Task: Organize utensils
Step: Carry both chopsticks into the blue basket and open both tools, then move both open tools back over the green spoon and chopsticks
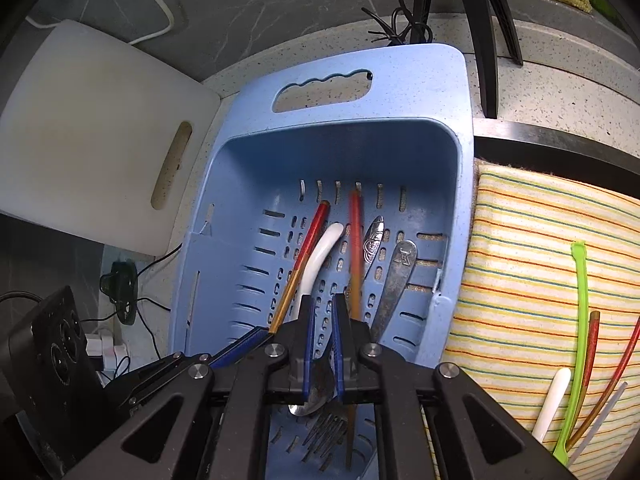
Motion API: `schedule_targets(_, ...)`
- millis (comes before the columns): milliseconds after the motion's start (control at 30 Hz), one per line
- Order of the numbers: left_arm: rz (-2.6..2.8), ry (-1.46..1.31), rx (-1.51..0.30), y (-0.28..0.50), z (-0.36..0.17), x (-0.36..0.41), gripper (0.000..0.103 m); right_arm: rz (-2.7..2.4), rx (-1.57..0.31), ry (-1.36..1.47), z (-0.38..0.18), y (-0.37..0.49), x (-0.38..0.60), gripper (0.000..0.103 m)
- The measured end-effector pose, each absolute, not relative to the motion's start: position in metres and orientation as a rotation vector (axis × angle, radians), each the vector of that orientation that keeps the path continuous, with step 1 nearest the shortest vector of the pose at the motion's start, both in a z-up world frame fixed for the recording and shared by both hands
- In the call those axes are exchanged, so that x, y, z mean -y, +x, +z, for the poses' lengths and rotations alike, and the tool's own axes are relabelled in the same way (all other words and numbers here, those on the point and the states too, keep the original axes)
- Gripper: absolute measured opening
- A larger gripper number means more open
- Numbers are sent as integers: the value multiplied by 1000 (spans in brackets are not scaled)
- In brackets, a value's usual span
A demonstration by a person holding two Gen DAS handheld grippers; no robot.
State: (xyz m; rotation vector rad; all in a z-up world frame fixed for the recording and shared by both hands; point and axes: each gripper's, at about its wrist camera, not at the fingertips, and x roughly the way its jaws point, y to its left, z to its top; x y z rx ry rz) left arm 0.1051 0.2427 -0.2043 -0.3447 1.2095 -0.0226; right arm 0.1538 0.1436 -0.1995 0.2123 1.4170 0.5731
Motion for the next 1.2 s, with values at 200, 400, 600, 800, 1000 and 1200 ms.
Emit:
schedule_targets(200,-3,-334,-1188,97,-194,-241,11,598,-1402,211,-190,151,-134,9)
schedule_targets(400,15,-333,-1151,85,-178,-233,11,641,-1365,226,-168,148,-112,9)
schedule_targets(600,16,-303,-1084,69,-151,-214,11,675,-1317,238,-145,145,-69,9)
schedule_targets(800,-19,-274,-1028,52,-127,-175,11,671,-1295,261,-136,147,-4,11)
schedule_targets(1000,-80,-271,-1041,37,-130,-123,11,649,-1318,284,-141,149,55,12)
schedule_targets(1200,-124,-303,-1075,26,-145,-81,11,654,-1356,281,-154,146,91,13)
